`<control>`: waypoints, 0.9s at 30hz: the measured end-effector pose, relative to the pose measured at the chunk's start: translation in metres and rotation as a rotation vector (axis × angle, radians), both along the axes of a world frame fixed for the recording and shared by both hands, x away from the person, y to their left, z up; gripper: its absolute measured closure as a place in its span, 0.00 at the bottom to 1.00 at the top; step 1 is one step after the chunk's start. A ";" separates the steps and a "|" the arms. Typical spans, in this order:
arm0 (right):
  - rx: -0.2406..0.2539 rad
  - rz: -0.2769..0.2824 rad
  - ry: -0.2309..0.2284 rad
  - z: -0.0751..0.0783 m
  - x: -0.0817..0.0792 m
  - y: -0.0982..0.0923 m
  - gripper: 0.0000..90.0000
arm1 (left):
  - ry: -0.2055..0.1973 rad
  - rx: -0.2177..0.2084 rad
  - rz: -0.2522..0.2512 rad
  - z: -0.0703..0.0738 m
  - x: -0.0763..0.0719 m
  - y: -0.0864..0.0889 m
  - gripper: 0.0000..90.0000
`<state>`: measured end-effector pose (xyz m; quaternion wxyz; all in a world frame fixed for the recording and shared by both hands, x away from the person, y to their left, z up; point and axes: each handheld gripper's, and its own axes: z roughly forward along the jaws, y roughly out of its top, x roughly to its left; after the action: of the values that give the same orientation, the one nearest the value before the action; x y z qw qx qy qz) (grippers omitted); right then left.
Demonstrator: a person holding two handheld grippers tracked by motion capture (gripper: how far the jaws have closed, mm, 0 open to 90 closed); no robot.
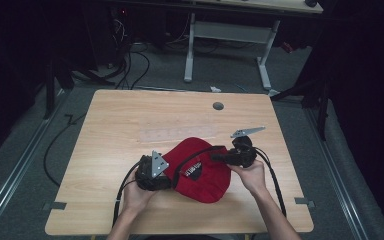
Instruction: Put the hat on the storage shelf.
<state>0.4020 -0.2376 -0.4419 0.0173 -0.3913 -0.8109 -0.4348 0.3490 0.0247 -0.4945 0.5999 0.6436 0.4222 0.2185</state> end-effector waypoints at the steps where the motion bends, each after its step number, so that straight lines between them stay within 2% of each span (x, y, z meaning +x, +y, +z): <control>1: 0.001 -0.003 0.003 0.000 0.000 0.001 0.92 | -0.004 0.009 -0.004 0.000 0.000 0.000 0.31; 9: 0.038 0.003 0.017 -0.002 0.003 -0.001 0.90 | 0.007 0.001 -0.051 0.005 -0.001 0.004 0.47; 14: 0.086 -0.004 0.014 -0.004 0.007 -0.003 0.88 | 0.036 -0.030 -0.106 0.009 -0.004 0.006 0.62; 18: 0.104 -0.006 0.018 -0.005 0.010 -0.004 0.85 | 0.057 -0.031 -0.149 0.011 -0.008 0.007 0.72; 22: 0.124 -0.019 0.029 -0.008 0.014 -0.004 0.81 | 0.080 -0.032 -0.186 0.011 -0.010 0.009 0.79; 26: 0.154 -0.047 0.030 -0.007 0.016 -0.006 0.71 | 0.087 -0.023 -0.220 0.012 -0.012 0.009 0.86; 27: 0.154 -0.057 0.020 -0.006 0.017 -0.007 0.70 | 0.089 -0.022 -0.222 0.012 -0.012 0.009 0.87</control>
<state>0.4185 -0.2449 -0.4481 0.0429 -0.4161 -0.7632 -0.4925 0.3369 0.0339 -0.4820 0.6079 0.6889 0.3769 0.1174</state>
